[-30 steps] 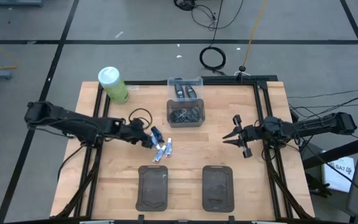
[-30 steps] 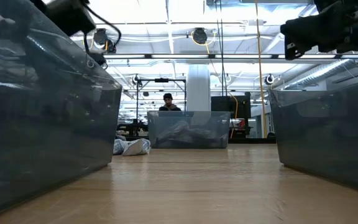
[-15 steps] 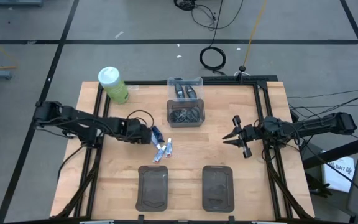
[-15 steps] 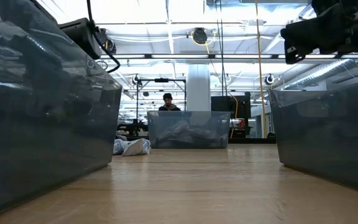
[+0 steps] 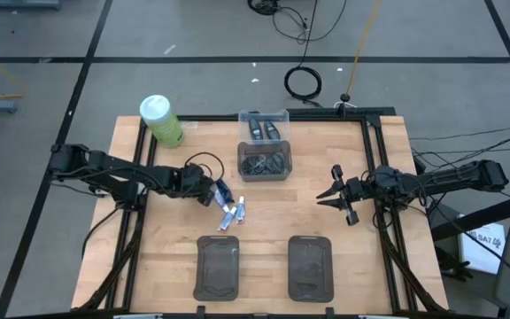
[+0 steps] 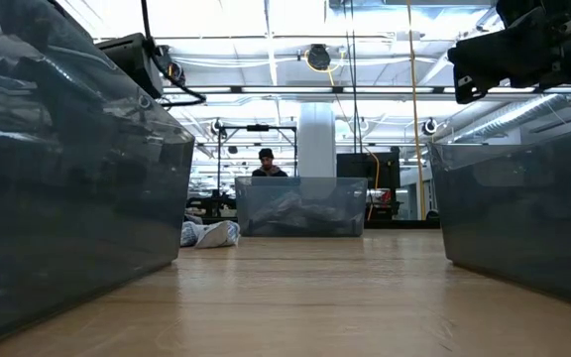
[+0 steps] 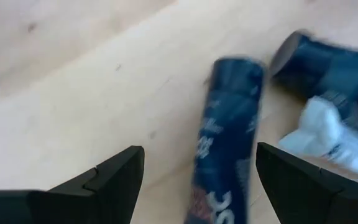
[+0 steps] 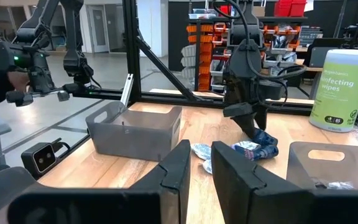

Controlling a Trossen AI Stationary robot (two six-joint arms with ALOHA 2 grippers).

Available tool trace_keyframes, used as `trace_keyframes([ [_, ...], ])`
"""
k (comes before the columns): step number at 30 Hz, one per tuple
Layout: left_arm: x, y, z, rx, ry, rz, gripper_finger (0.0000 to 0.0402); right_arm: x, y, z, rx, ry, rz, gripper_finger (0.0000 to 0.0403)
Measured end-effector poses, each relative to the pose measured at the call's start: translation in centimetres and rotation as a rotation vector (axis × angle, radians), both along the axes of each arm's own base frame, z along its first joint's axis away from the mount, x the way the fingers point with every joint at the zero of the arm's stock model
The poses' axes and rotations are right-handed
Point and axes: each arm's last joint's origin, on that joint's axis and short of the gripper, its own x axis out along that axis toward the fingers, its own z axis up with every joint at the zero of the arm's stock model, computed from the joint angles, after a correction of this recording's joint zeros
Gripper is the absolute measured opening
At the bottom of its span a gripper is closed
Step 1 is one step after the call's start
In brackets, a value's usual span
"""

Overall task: Pick & Place Travel size toiletries
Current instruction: Put the left blue shave cream into the right black bin

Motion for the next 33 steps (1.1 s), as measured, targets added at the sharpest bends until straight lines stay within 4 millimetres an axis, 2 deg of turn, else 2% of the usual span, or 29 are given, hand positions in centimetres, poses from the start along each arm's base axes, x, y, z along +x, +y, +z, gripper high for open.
trace_keyframes([
  [10,0.3,-0.4,0.0,-0.05,0.006,-0.14,0.0305,0.0,0.0,0.0,0.0,0.0,-0.001,0.0059],
  [19,1.0,-1.1,-1.9,-0.033,0.089,-0.184,0.0305,0.0,0.0,0.0,0.0,-0.003,-0.002,0.0059],
  [25,1.1,-1.4,-2.0,-0.021,0.083,-0.212,0.0302,0.0,0.0,0.0,0.0,-0.004,-0.002,0.0059],
  [29,1.1,-1.8,-1.9,-0.028,0.078,-0.246,0.0264,0.0,0.0,0.0,0.0,-0.004,-0.002,0.0059],
  [33,1.1,-2.0,-1.9,-0.038,0.082,-0.257,0.0199,0.0,0.0,0.0,0.0,-0.004,-0.002,0.0059],
])
